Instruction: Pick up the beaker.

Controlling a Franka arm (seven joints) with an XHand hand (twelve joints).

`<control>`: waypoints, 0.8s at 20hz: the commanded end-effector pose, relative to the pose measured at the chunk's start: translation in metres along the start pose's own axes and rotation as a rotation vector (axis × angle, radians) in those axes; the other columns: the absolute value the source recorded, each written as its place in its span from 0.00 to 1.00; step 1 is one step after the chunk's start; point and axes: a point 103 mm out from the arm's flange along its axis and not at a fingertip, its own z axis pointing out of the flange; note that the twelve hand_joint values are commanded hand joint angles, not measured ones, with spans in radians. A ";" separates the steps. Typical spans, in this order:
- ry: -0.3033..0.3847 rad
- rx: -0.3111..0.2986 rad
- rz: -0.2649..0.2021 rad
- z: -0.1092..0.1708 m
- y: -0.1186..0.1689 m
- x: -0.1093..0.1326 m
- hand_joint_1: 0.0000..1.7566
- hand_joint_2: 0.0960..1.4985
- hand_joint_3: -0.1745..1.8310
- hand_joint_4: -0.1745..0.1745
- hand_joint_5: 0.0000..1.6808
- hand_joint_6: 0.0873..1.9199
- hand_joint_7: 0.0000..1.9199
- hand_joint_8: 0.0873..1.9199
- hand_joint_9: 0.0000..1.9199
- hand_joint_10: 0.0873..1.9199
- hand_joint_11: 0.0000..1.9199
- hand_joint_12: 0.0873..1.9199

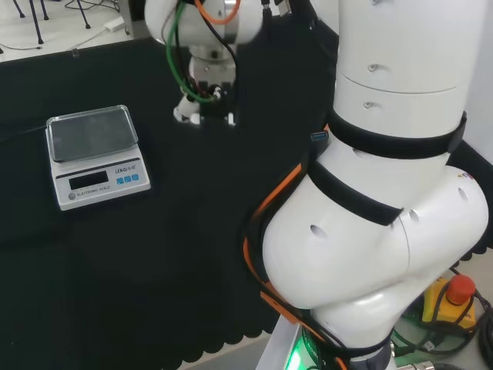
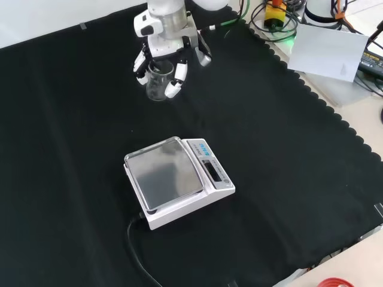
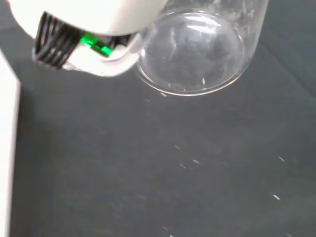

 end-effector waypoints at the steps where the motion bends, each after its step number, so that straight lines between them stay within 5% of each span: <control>1: -0.008 -0.005 -0.099 -0.021 0.001 0.063 0.69 0.46 0.44 0.47 0.62 0.57 0.51 0.56 0.65 0.33 0.65 0.42; 3: -0.001 -0.003 -0.128 -0.022 0.002 0.081 0.67 0.44 0.46 0.20 0.63 0.55 0.49 0.59 0.65 0.33 0.65 0.43; 5: 0.005 0.004 -0.161 -0.022 0.004 0.103 0.66 0.43 0.47 0.11 0.63 0.54 0.48 0.60 0.65 0.33 0.65 0.43; 16: -0.027 0.061 -0.314 0.002 0.002 0.201 0.66 0.42 0.48 0.09 0.64 0.54 0.47 0.60 0.65 0.33 0.65 0.43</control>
